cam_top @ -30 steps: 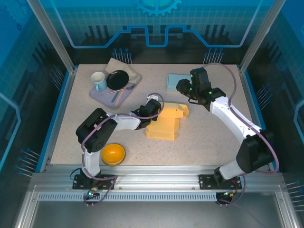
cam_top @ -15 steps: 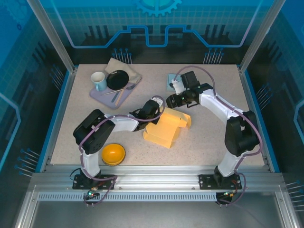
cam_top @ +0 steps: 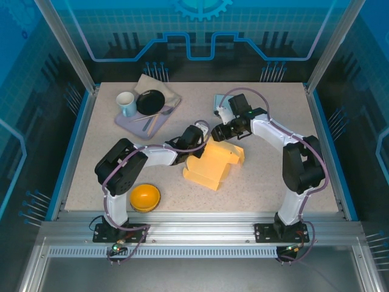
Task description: Fold the paper box
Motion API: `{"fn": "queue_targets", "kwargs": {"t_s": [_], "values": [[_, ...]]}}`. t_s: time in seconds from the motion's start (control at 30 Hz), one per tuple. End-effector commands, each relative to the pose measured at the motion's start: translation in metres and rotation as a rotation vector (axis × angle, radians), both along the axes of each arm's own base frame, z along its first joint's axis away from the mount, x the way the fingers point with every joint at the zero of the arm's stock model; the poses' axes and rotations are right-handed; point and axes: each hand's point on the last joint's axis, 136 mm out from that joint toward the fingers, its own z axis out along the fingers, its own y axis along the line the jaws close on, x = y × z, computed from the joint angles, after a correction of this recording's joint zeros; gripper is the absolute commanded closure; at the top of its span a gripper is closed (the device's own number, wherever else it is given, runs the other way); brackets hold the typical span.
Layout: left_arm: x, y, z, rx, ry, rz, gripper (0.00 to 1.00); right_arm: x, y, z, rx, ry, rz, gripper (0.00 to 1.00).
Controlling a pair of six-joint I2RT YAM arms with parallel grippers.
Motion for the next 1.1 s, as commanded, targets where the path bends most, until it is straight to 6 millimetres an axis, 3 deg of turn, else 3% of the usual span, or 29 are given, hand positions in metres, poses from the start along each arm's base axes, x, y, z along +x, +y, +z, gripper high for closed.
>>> {"fn": "queue_targets", "kwargs": {"t_s": [0.0, 0.17, 0.37, 0.57, 0.7, 0.83, 1.07], "values": [[-0.022, 0.016, -0.05, 0.079, 0.16, -0.008, 0.96, -0.016, -0.011, -0.035, -0.063, 0.088, 0.01, 0.52], [-0.021, 0.015, -0.053, 0.084, 0.166, -0.01, 0.96, -0.025, 0.005, -0.004, 0.056, 0.06, 0.07, 0.48], [-0.019, 0.011, -0.055, 0.083, 0.168, -0.021, 0.96, -0.036, 0.002, 0.003, 0.076, 0.084, 0.124, 0.45], [-0.019, 0.011, -0.059, 0.093, 0.176, -0.027, 0.94, -0.03, -0.015, -0.015, -0.019, 0.104, 0.093, 0.45], [-0.019, 0.013, -0.062, 0.094, 0.178, -0.021, 0.8, -0.023, -0.026, -0.027, -0.046, 0.124, 0.052, 0.46], [-0.019, 0.015, -0.06, 0.073, 0.181, -0.007, 0.73, -0.018, -0.031, -0.026, -0.038, 0.121, 0.033, 0.47], [-0.008, 0.018, -0.044, -0.006, 0.145, 0.048, 0.78, -0.017, -0.03, -0.022, 0.0, 0.125, 0.035, 0.49]]}}
